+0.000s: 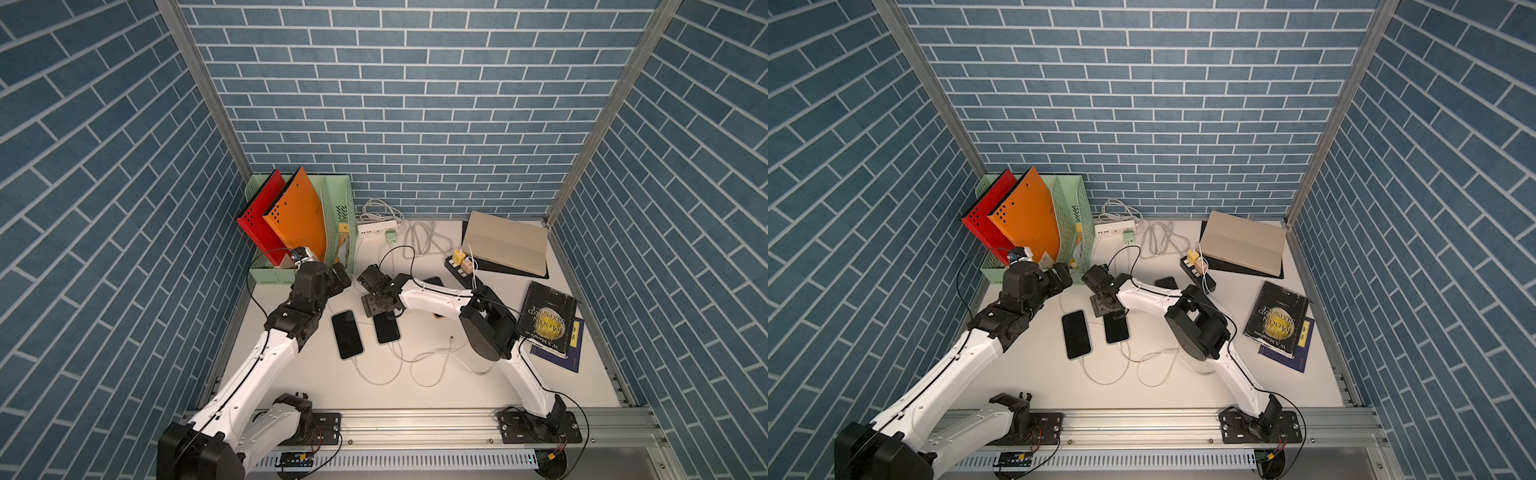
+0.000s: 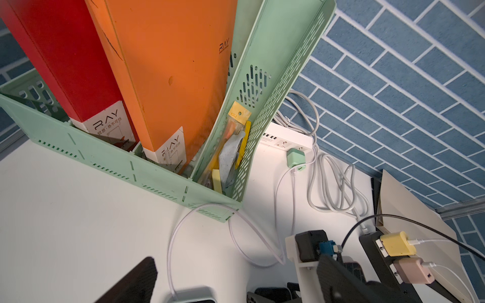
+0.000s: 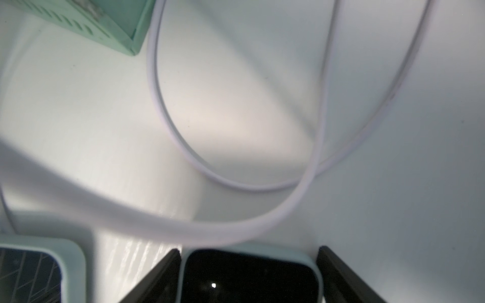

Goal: Unplug the charging cable from the phone
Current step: Pick up the phone at the center of the board.

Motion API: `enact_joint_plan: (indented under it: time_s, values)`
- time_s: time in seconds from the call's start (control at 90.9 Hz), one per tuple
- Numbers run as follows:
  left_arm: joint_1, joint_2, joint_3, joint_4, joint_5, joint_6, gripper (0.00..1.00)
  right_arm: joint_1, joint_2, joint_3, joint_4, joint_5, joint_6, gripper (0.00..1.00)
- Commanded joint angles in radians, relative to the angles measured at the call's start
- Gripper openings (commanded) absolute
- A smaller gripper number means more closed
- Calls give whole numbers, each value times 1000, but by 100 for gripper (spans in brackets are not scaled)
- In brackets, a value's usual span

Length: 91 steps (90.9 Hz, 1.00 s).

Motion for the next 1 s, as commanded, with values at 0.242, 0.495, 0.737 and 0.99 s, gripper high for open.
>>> enact_joint_plan:
  time_s: [0.242, 0.495, 0.737, 0.99]
  values:
    - [9, -6, -8, -6, -12, -7, 100, 11, -59, -9, -66, 87, 8, 91]
    - [9, -3, -1, -1, -10, -9, 100, 21, -84, -49, -76, 44, 43, 99]
    - [9, -5, -7, 2, -16, -9, 100, 22, -46, -28, -115, -4, 62, 99]
    - [12, -3, -17, 5, -18, -6, 100, 25, -12, -9, -128, -15, 64, 100]
